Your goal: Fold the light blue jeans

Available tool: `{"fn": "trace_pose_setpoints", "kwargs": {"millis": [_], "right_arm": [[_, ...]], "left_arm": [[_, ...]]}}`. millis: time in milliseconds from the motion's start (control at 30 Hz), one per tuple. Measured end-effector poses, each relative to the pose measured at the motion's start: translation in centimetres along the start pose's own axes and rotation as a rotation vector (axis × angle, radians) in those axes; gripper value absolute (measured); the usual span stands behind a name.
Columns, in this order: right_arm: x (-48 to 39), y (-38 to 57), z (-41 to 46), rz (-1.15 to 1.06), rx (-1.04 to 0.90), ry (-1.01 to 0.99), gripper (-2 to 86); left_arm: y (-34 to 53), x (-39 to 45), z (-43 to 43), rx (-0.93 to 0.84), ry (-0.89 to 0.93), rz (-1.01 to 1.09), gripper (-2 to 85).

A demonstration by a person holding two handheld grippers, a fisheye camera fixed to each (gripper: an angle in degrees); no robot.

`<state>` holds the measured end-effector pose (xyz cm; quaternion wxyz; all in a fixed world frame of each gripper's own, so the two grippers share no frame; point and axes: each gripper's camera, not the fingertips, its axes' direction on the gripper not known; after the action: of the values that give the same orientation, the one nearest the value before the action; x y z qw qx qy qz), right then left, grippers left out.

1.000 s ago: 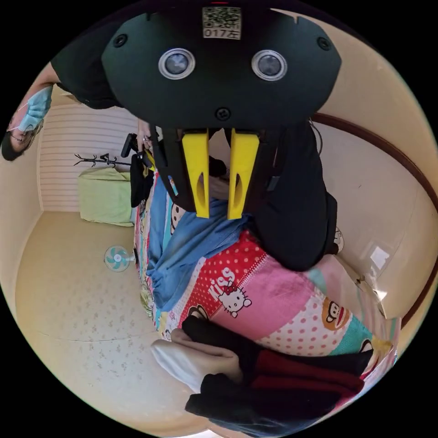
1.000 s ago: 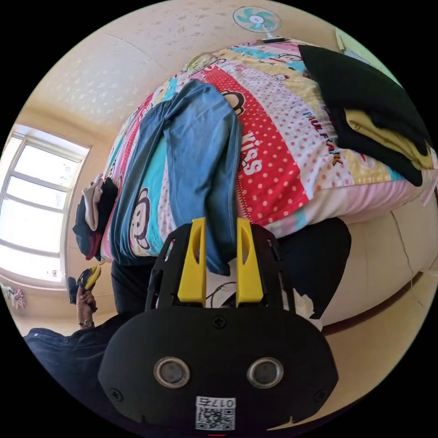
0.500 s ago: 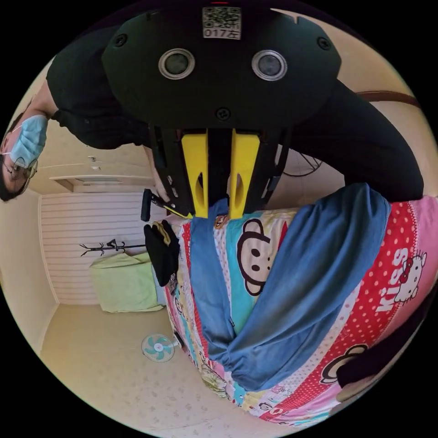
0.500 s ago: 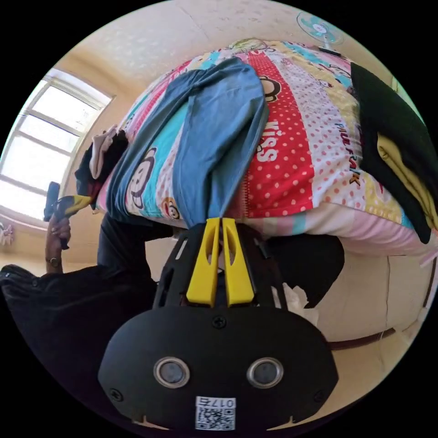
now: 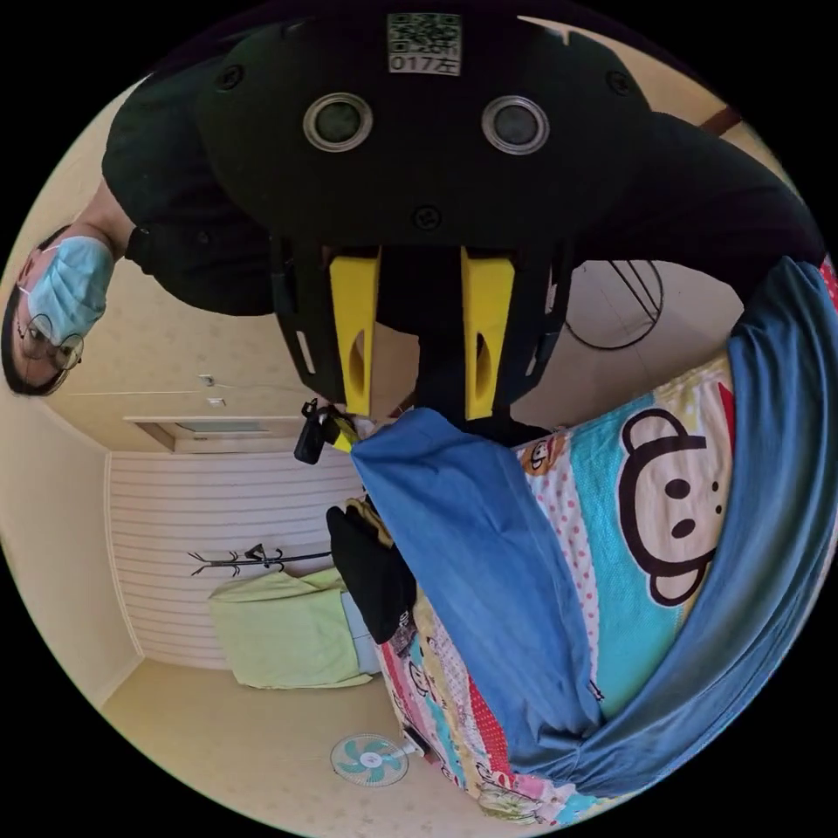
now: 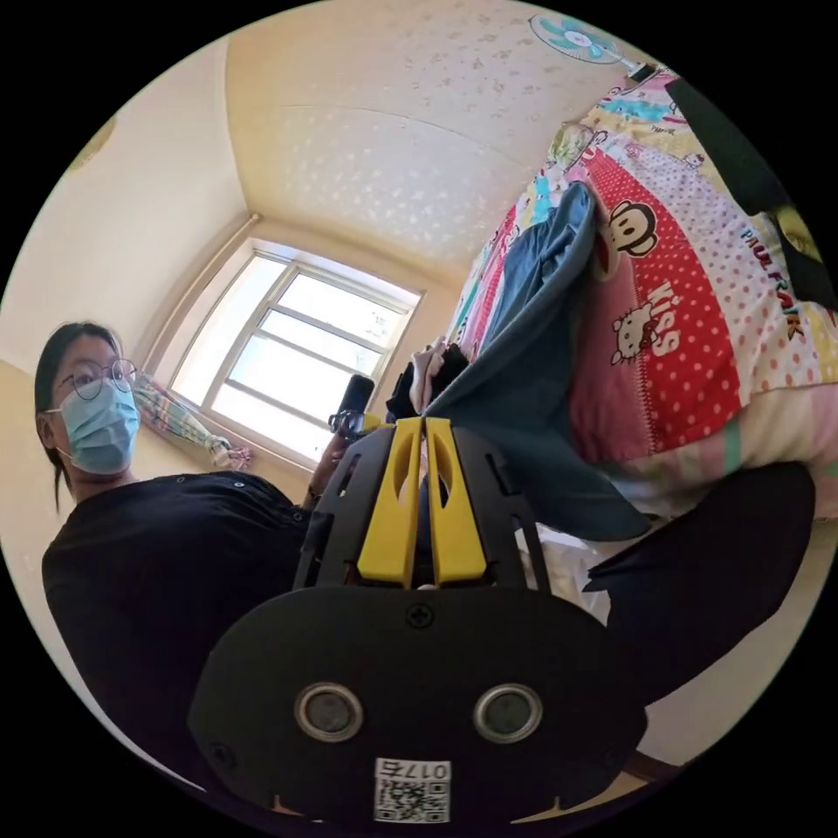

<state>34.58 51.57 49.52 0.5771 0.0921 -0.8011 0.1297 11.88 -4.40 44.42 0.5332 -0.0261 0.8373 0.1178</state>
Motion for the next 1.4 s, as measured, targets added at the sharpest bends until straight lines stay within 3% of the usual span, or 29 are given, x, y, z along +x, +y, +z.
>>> {"fn": "trace_pose_setpoints", "kwargs": {"millis": [133,200,300,333,533,633,767,900,1067,1267,1400], "right_arm": [[0.0,-0.3,4.2,0.0,-0.099,-0.055,0.9],[-0.5,-0.1,6.9,-0.02,-0.157,-0.029,0.9],[-0.9,0.7,8.8,-0.046,-0.189,0.03,1.1],[-0.8,1.0,9.0,-0.049,-0.197,0.031,1.1],[2.6,-0.2,7.2,-0.011,-0.353,0.159,2.4],[4.3,-6.7,6.3,-0.031,-0.339,0.295,5.6],[8.7,-19.3,10.1,-0.085,-0.238,0.495,11.8],[16.9,-28.9,15.8,0.047,-0.013,0.647,13.2],[23.8,-34.8,21.5,0.172,0.068,0.652,13.6],[24.4,-38.1,25.6,0.252,0.158,0.744,4.4],[18.9,-40.3,30.1,0.078,0.226,0.725,2.3]], "left_arm": [[-3.0,2.3,2.6,-0.04,0.11,0.012,17.7],[-4.2,3.5,3.8,-0.088,-0.007,0.025,16.7],[-4.8,4.0,6.5,-0.226,-0.208,0.033,7.1],[-4.3,3.9,6.7,-0.223,-0.25,0.043,0.7],[-0.6,1.2,2.7,-0.058,-0.153,0.02,-0.9],[0.9,-0.4,0.0,0.008,-0.107,-0.004,-1.0],[2.4,-2.3,-2.7,0.079,-0.03,-0.006,-1.0],[4.8,-5.4,-5.4,0.133,0.056,-0.074,-1.0],[7.6,-7.6,-8.8,0.2,0.091,-0.079,-1.0],[10.1,-12.0,-13.2,0.272,0.276,-0.13,-1.0],[12.4,-16.0,-16.0,0.366,0.55,-0.171,-1.0]]}}
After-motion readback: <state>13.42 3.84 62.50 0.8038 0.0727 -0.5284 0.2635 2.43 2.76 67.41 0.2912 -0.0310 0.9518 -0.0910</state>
